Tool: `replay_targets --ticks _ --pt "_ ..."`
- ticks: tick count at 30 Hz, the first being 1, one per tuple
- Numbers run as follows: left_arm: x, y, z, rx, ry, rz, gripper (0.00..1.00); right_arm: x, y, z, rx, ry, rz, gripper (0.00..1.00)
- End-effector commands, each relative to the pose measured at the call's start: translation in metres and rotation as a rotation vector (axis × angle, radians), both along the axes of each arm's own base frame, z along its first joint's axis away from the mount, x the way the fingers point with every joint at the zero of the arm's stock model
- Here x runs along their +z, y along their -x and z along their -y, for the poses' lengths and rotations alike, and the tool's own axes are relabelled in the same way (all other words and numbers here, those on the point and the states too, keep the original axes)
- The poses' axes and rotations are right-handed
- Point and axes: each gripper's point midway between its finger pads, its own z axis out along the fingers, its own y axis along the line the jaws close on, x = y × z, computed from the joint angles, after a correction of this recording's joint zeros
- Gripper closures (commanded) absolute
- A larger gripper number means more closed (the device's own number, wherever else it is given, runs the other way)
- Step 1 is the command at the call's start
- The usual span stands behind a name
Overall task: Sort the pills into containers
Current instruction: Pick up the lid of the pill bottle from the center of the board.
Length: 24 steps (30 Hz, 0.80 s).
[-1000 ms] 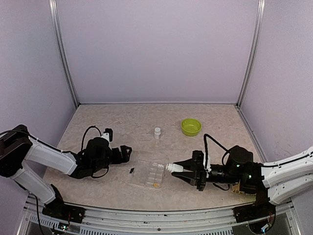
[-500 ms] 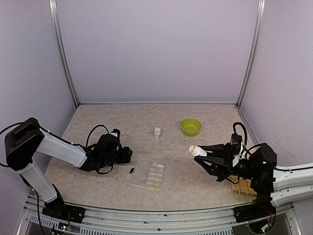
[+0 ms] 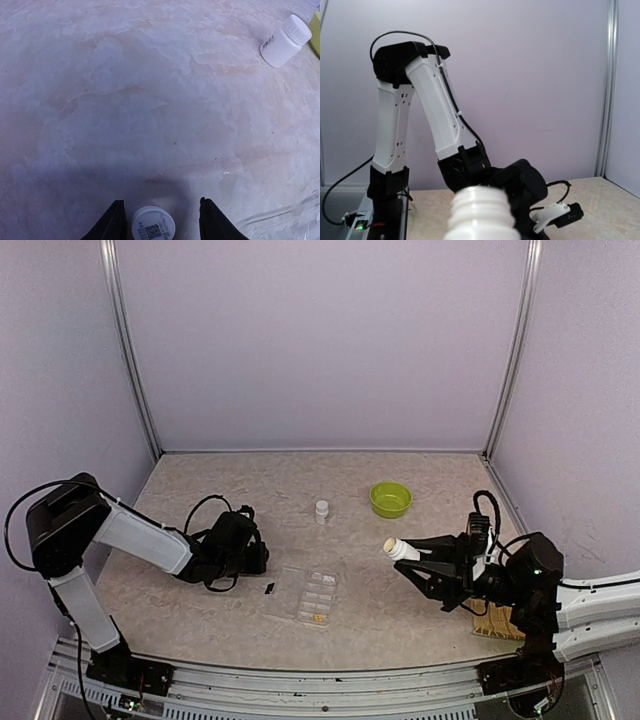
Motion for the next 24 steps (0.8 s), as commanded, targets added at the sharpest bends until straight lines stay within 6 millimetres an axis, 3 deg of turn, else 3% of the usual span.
replay_targets --ticks 1,11,24 --pt "-0.0063 0.0011 -0.0033 0.006 -0.013 -0.022 0.51 0.0006 -0.0005 0.0041 -0.004 -0.010 -0.001 0.80" --pt "-0.0081 0.0020 -0.0050 0.011 -0.014 -0.022 0.69 -0.0017 -0.0018 0.0031 -0.004 -0.008 -0.010 0.80" --pt "-0.0114 0.0044 -0.0034 -0.004 -0.033 -0.024 0.63 -0.0060 -0.0039 0.0001 -0.004 0.008 -0.023 0.80"
